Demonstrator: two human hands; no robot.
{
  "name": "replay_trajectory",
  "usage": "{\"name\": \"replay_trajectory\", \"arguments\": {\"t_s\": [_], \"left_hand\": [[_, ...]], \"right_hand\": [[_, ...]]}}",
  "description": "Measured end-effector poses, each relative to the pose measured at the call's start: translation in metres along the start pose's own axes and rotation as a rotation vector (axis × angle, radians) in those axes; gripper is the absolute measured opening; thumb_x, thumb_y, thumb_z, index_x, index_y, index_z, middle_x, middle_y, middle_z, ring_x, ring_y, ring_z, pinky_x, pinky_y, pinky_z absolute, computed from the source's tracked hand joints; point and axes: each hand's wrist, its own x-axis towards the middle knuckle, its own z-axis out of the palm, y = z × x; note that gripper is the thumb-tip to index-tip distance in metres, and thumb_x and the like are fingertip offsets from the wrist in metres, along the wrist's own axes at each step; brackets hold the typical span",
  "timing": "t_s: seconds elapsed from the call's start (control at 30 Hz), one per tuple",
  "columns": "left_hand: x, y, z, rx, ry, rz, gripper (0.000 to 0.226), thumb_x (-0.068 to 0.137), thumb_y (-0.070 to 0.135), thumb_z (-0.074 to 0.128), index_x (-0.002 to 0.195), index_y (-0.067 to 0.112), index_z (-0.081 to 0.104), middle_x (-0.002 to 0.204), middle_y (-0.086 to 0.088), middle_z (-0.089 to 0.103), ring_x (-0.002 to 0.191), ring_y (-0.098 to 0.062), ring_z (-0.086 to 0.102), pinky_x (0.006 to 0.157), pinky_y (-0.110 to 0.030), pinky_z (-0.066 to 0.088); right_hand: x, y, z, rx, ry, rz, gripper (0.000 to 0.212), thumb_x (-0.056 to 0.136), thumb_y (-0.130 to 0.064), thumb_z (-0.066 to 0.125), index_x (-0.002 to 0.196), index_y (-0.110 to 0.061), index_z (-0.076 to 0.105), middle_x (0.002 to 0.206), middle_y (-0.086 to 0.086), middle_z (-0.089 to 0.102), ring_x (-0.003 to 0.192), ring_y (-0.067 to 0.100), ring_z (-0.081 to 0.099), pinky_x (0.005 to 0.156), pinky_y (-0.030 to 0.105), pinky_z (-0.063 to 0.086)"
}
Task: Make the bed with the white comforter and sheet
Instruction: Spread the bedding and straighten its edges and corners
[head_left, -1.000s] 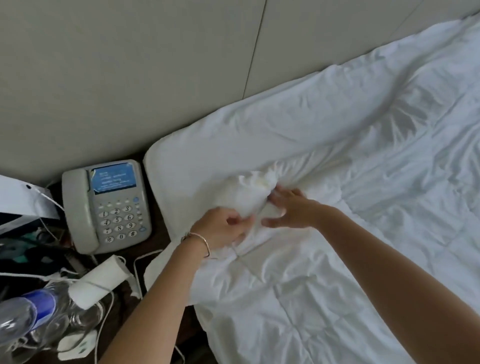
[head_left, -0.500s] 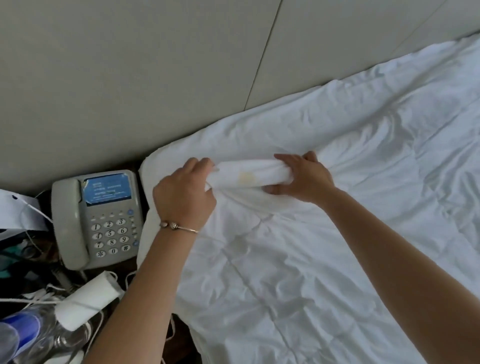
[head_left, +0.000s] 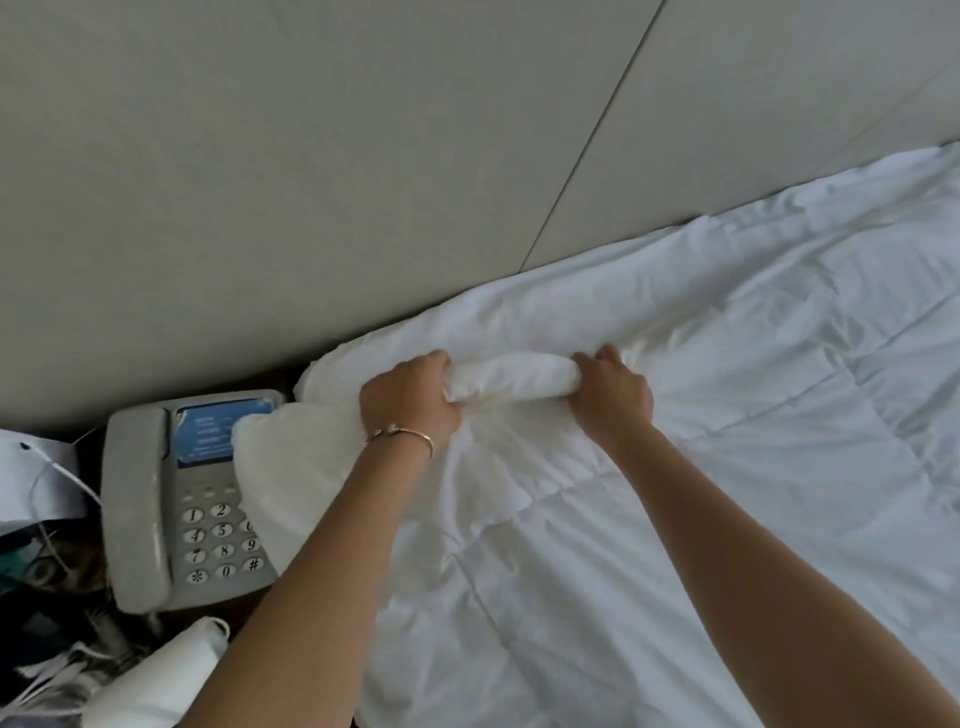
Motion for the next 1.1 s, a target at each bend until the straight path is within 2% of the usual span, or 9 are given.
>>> {"name": "replay_trajectory", "arguments": {"t_s": [0.1, 0.23, 0.4, 0.53, 0.6, 0.73, 0.9, 1.03, 1.1], "left_hand": [[0.011, -0.021, -0.018, -0.061, 0.284, -0.047, 0.027, 0.082, 0.039, 0.069, 0.103, 0.026, 0.057, 0.097, 0.003, 0.066, 0.095, -0.029, 0.062, 0.061, -0.028, 0.031], [0.034, -0.044, 0.006, 0.048, 0.184, -0.025, 0.027, 0.090, 0.038, 0.061, 0.113, 0.025, 0.059, 0.110, 0.000, 0.060, 0.106, -0.027, 0.056, 0.075, -0.034, 0.034], [0.040, -0.046, 0.033, 0.236, 0.538, 0.026, 0.026, 0.060, 0.007, 0.078, 0.074, 0.018, 0.059, 0.073, -0.004, 0.054, 0.067, -0.028, 0.052, 0.065, -0.033, 0.023], [0.047, -0.040, 0.048, 0.153, 0.587, -0.256, 0.023, 0.072, 0.017, 0.077, 0.090, 0.016, 0.063, 0.094, -0.008, 0.060, 0.089, -0.031, 0.058, 0.093, -0.042, 0.040], [0.041, -0.018, 0.056, 0.085, 0.674, -0.186, 0.030, 0.079, 0.007, 0.065, 0.109, 0.010, 0.061, 0.113, -0.011, 0.058, 0.108, -0.033, 0.054, 0.112, -0.045, 0.028], [-0.010, 0.015, 0.095, 0.082, 0.318, 0.442, 0.044, 0.095, 0.036, 0.043, 0.135, 0.022, 0.054, 0.147, -0.005, 0.043, 0.140, -0.027, 0.032, 0.113, -0.058, 0.014], [0.008, -0.008, 0.097, 0.277, 0.153, 0.261, 0.065, 0.089, 0.067, 0.030, 0.149, 0.044, 0.021, 0.162, -0.004, 0.010, 0.149, -0.025, 0.007, 0.110, -0.063, -0.003], [0.001, -0.007, 0.080, 0.153, 0.194, -0.172, 0.061, 0.096, 0.057, 0.028, 0.152, 0.040, 0.013, 0.161, -0.016, 0.002, 0.148, -0.035, -0.003, 0.110, -0.069, -0.001], [-0.032, 0.018, 0.091, 0.109, 0.220, 0.083, 0.055, 0.097, 0.044, 0.034, 0.151, 0.035, 0.026, 0.160, -0.015, 0.015, 0.147, -0.037, 0.009, 0.106, -0.073, 0.009]], "right_hand": [[0.037, -0.032, -0.016, 0.158, 0.238, -0.203, 0.032, 0.083, -0.003, 0.055, 0.111, -0.014, 0.064, 0.114, 0.010, 0.050, 0.085, 0.033, 0.052, 0.070, 0.033, 0.035], [0.054, -0.048, 0.020, 0.212, 0.036, -0.202, 0.047, 0.084, -0.009, 0.067, 0.128, -0.009, 0.051, 0.132, 0.011, 0.039, 0.118, 0.033, 0.040, 0.094, 0.038, 0.043], [0.045, -0.042, 0.042, 0.536, 0.213, -0.184, 0.058, 0.090, -0.008, 0.060, 0.141, -0.014, 0.033, 0.155, 0.009, 0.012, 0.133, 0.030, 0.039, 0.098, 0.031, 0.039], [0.011, -0.034, 0.067, 0.197, 0.136, -0.060, 0.055, 0.102, -0.041, 0.031, 0.154, -0.033, 0.015, 0.164, -0.004, 0.000, 0.150, 0.019, -0.008, 0.119, 0.051, -0.005], [-0.008, -0.032, 0.075, 0.172, 0.043, -0.067, 0.057, 0.102, -0.045, 0.023, 0.155, -0.035, 0.003, 0.163, -0.010, -0.004, 0.149, 0.014, -0.013, 0.118, 0.049, -0.011], [-0.033, -0.006, 0.078, 0.213, 0.037, -0.231, 0.058, 0.098, -0.051, 0.016, 0.155, -0.037, 0.010, 0.163, -0.013, 0.004, 0.150, 0.009, -0.007, 0.121, 0.043, -0.001], [-0.067, 0.068, 0.086, 0.039, -0.032, -0.010, 0.052, 0.100, -0.057, 0.014, 0.148, -0.056, -0.005, 0.162, -0.015, -0.012, 0.149, 0.012, -0.015, 0.119, 0.049, -0.007], [-0.097, 0.101, 0.090, 0.101, -0.097, 0.294, 0.055, 0.099, -0.057, 0.012, 0.148, -0.052, -0.012, 0.162, -0.012, -0.014, 0.149, 0.017, -0.015, 0.118, 0.055, -0.007], [-0.117, 0.094, 0.095, 0.180, -0.072, 0.342, 0.055, 0.100, -0.050, 0.013, 0.152, -0.046, -0.007, 0.163, -0.010, -0.010, 0.149, 0.017, -0.014, 0.119, 0.053, -0.007]]}}
